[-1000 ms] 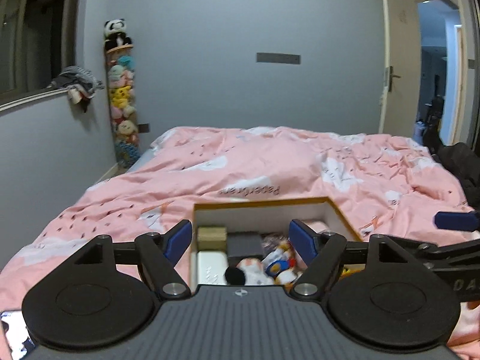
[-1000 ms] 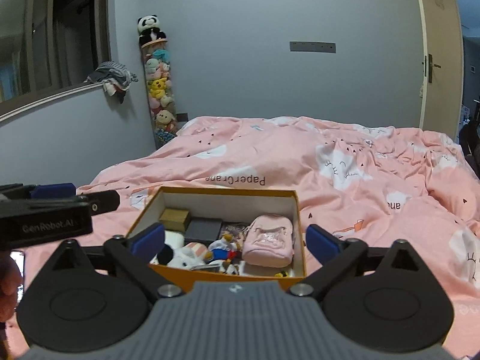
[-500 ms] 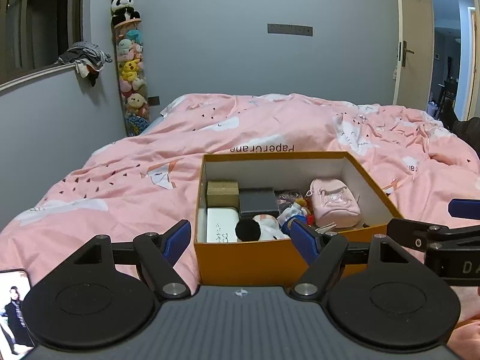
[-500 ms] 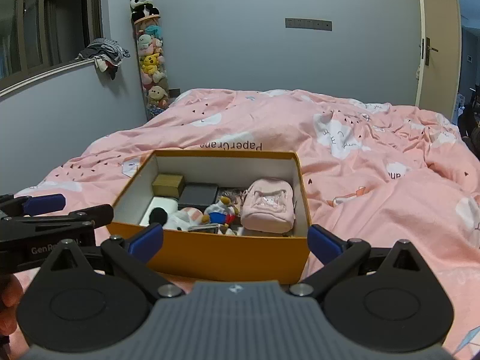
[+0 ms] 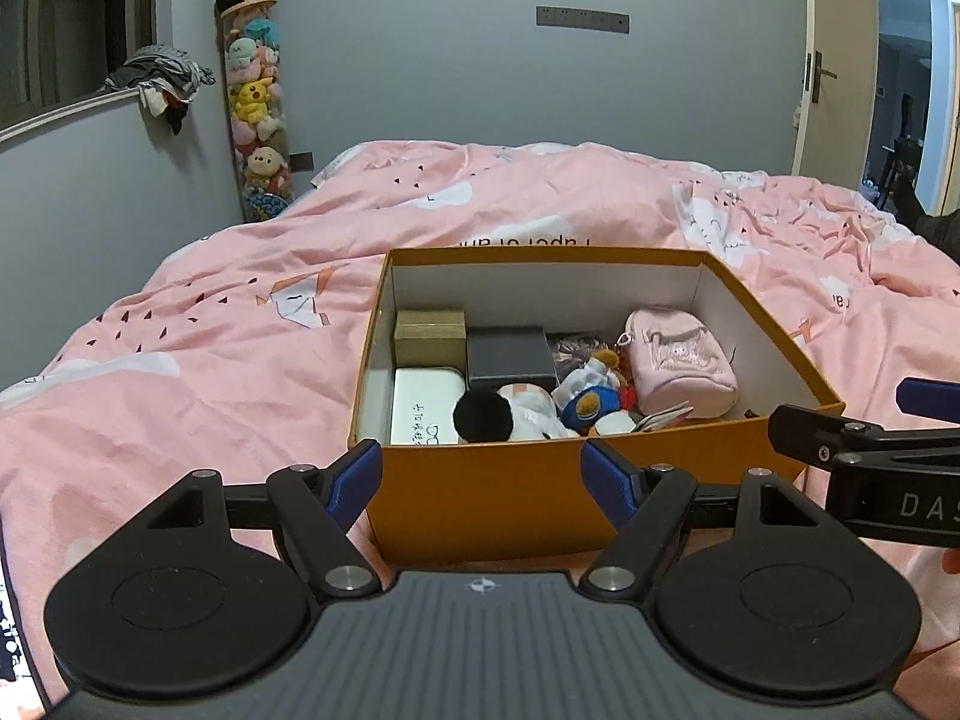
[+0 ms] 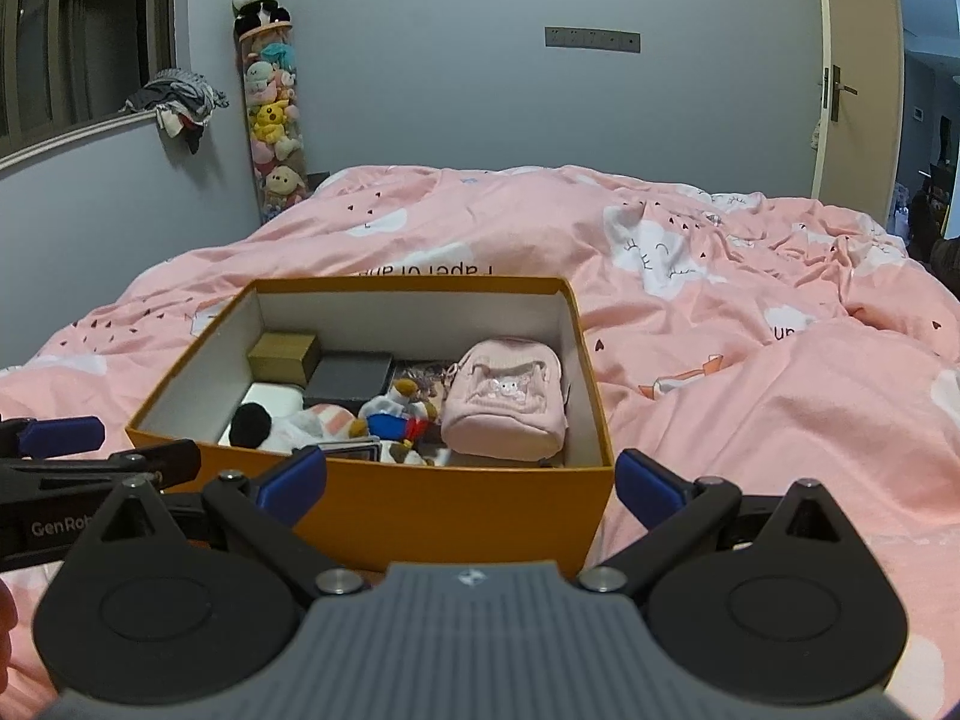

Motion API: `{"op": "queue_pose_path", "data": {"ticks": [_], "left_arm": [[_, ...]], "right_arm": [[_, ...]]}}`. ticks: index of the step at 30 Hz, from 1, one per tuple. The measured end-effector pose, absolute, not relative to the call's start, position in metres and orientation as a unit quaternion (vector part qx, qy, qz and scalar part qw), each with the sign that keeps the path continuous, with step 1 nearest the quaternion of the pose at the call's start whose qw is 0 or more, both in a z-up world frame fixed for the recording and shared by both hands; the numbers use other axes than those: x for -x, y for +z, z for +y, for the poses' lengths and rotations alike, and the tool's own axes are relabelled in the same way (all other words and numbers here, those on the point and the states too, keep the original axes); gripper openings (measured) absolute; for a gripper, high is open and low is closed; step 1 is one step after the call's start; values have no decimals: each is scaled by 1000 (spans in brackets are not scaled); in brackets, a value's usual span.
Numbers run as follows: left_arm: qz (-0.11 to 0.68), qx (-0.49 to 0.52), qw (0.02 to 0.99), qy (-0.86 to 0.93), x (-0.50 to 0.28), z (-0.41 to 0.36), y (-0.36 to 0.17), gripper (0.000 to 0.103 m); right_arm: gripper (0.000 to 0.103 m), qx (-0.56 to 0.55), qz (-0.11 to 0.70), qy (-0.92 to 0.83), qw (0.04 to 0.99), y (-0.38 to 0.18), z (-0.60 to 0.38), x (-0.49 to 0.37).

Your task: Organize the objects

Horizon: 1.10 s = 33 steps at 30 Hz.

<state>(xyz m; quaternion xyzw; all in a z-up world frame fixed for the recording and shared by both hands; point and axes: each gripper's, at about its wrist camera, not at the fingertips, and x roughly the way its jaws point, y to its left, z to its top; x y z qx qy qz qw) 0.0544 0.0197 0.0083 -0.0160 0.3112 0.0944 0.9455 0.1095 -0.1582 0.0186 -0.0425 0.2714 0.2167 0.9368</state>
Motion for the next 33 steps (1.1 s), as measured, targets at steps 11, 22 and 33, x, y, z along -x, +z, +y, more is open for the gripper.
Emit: {"op": "queue_pose_path", "data": {"ticks": [11,22,33], "left_arm": [[308,9,947,89,-52,17,11,88],[306,9,948,84,-52,17,13,88],[309,14,948,81,-50,17,12,88]], "right_arm": [[102,44,269,220,937,18,-158,-106],[102,41,262,217,939,21,-160,-104],[102,45,263,214,940,19,-159,-102]]}}
